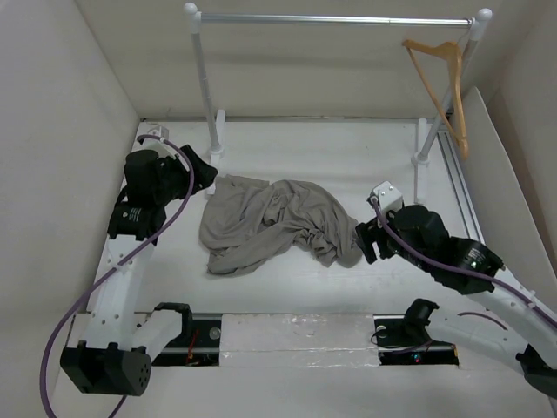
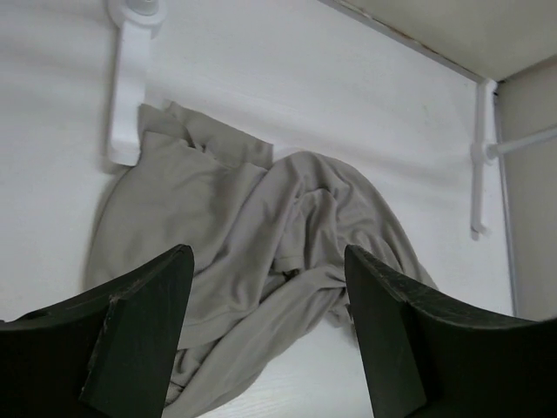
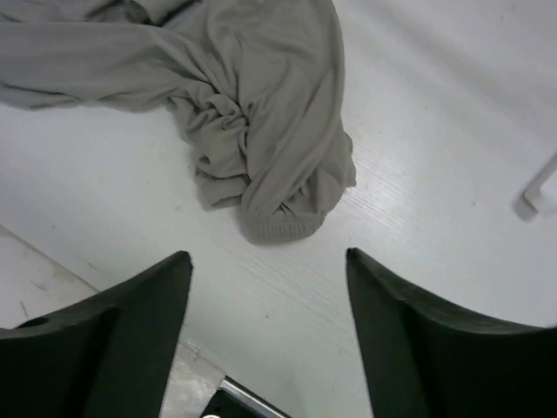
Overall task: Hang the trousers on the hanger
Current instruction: Fold the trousers
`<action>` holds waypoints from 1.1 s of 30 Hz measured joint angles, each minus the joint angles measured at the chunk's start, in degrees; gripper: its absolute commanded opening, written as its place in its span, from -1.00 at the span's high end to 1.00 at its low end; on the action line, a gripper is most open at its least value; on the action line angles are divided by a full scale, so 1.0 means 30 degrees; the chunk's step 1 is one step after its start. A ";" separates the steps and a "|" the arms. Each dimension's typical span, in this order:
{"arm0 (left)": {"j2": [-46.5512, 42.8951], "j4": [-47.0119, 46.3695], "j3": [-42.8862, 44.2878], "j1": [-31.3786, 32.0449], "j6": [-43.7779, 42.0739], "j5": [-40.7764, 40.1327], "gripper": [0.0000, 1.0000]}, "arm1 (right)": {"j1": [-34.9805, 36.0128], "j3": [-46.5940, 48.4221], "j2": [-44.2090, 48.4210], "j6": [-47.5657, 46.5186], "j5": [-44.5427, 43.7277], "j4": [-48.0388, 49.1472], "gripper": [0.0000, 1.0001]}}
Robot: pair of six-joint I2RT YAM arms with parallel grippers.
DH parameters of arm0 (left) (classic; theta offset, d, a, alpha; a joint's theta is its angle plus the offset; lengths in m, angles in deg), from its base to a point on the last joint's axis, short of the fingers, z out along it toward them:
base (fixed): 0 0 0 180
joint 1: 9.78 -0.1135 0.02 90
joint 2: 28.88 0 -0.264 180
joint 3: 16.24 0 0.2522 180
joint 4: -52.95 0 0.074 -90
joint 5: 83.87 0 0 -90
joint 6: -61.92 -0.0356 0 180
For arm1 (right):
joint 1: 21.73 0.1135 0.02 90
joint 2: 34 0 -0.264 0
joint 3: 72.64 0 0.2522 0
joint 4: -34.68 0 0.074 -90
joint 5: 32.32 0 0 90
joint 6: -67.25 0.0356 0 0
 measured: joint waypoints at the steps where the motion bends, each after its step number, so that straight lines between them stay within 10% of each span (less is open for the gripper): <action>1: 0.0240 0.0007 0.0000 0.0000 -0.0058 -0.0481 -0.30 | -0.0444 -0.0277 -0.0022 0.0131 0.0000 -0.0015 -0.64; 23: 1.4105 -0.3111 -0.1042 0.0051 0.0102 -0.3898 -0.18 | -1.1154 -0.8561 -0.5916 -0.3424 1.0899 1.1249 -0.32; 29: 1.5059 -0.4597 -0.0583 0.0044 0.0415 -0.3650 0.92 | -1.2225 -0.8619 -0.7992 -0.3993 1.1752 1.2815 0.38; 33: 1.5154 -0.4918 -0.0583 0.0044 0.0670 -0.3432 1.00 | -1.2590 -0.8597 -0.8123 -0.4306 1.1730 1.3027 1.00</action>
